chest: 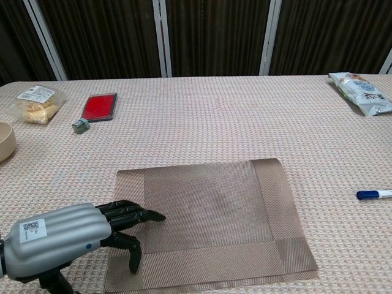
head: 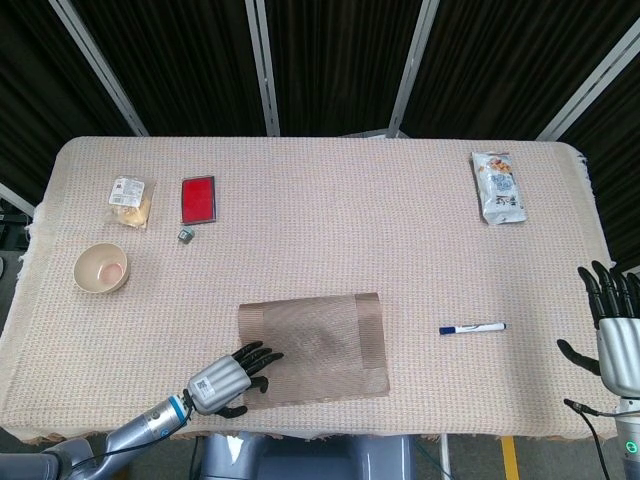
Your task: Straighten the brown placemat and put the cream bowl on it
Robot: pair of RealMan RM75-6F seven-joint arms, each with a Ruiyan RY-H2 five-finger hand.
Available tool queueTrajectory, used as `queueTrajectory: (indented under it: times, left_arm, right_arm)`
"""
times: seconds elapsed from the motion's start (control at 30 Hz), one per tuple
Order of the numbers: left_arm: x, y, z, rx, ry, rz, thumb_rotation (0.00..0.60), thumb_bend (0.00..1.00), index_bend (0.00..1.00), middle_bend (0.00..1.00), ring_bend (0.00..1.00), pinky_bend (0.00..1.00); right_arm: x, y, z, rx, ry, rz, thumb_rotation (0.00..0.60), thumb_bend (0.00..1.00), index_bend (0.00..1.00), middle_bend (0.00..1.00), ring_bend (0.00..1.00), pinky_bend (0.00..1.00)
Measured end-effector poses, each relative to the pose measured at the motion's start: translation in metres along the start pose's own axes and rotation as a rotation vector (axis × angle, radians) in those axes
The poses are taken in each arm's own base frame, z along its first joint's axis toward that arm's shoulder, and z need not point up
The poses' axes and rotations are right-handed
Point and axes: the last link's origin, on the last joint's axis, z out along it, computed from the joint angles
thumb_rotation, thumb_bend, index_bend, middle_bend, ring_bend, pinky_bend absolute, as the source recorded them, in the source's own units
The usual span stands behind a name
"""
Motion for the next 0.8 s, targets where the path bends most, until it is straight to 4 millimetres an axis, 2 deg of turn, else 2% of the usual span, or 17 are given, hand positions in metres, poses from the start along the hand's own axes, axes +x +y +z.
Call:
queueTrajectory:
  times: [0.4,0.8]
  left_arm:
    - [0.001,-0.003,0.01,0.002,0.016,-0.003,0.6,0.24,0.4,0.0,0.0,0.0]
    - [0.001,0.0,0.013,-0.005,0.014,-0.003,0.6,0.39,0.44,0.0,0.0,0.0]
  right_arm:
    - [-0.001,0.0,0.0,-0.002,-0.004,0.0,0.6,0.0,0.0,0.0,0.0,0.0]
    - [-0.001,0.0,0.0,-0.001,-0.006,0.001,0.6,0.0,0.0,0.0,0.0,0.0]
